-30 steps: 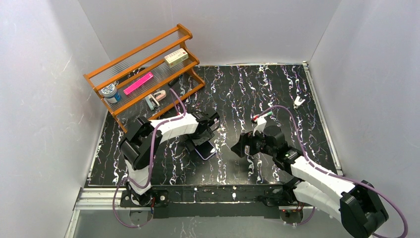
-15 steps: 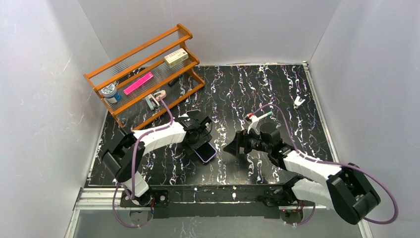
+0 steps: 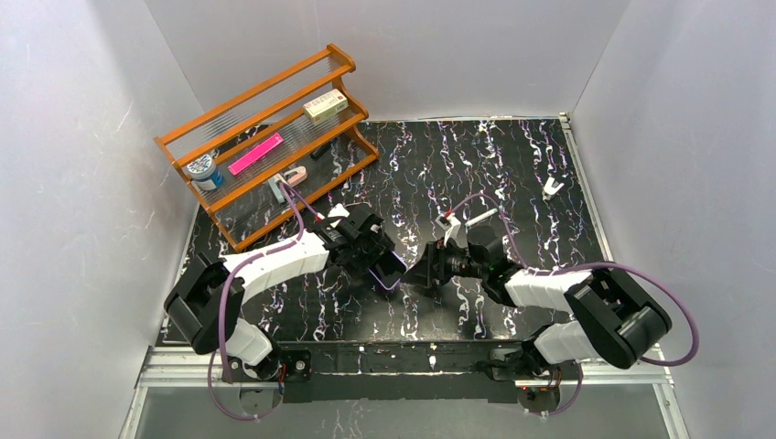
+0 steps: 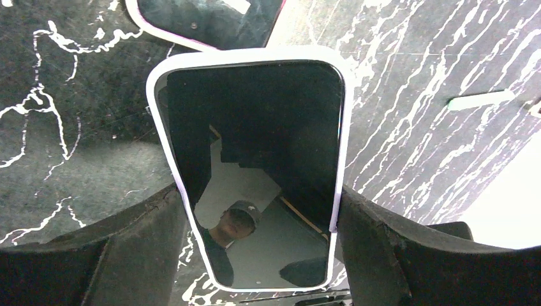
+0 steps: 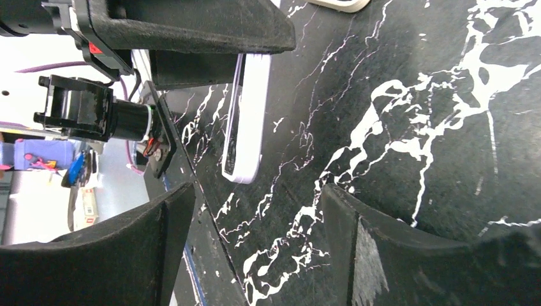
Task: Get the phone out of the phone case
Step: Pick up the phone at the center of the board, then adjust the phone.
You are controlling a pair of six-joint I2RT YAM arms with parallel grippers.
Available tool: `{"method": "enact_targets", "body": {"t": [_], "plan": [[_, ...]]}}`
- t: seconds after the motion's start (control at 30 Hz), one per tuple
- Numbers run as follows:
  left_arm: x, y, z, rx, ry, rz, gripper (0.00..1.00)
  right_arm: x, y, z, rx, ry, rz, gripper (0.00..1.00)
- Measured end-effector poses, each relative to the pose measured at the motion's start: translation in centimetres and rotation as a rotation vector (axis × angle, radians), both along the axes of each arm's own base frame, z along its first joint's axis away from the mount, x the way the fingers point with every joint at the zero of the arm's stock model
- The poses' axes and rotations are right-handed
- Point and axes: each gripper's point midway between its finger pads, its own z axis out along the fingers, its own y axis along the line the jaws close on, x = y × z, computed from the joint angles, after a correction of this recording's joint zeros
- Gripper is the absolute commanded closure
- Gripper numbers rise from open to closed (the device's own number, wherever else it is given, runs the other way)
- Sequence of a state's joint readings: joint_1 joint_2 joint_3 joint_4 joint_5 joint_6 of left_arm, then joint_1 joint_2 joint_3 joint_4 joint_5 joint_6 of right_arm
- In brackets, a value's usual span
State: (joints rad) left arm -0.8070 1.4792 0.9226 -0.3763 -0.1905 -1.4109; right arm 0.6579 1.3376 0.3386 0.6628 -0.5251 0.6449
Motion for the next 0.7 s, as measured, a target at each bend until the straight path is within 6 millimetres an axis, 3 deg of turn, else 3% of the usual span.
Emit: {"method": "enact_targets", "body": {"t": [0.2, 0.47, 0.6, 0.7], "plan": [[0.4, -0.6, 0.4, -0.03, -0.018, -0.001, 0.96, -0.1, 1.3, 0.0, 0.028, 0.026, 0.039, 0.38], [0.6, -0.7, 0.6, -0.03, -0.031, -0.016, 0.91, 0.8, 2.8, 1.5, 0.074, 0.017, 0.069, 0.82], [0.9, -0.7, 1.7, -0.034, -0.074, -0.044, 0.64, 1.2, 2.3, 0.8, 0.051, 0.053, 0.034, 0.99], [1.3, -0.3, 2.8, -0.025, -0.125, -0.058, 0.34, 1.4, 2.6, 1.8, 0.064, 0.027, 0.036, 0.99]]}}
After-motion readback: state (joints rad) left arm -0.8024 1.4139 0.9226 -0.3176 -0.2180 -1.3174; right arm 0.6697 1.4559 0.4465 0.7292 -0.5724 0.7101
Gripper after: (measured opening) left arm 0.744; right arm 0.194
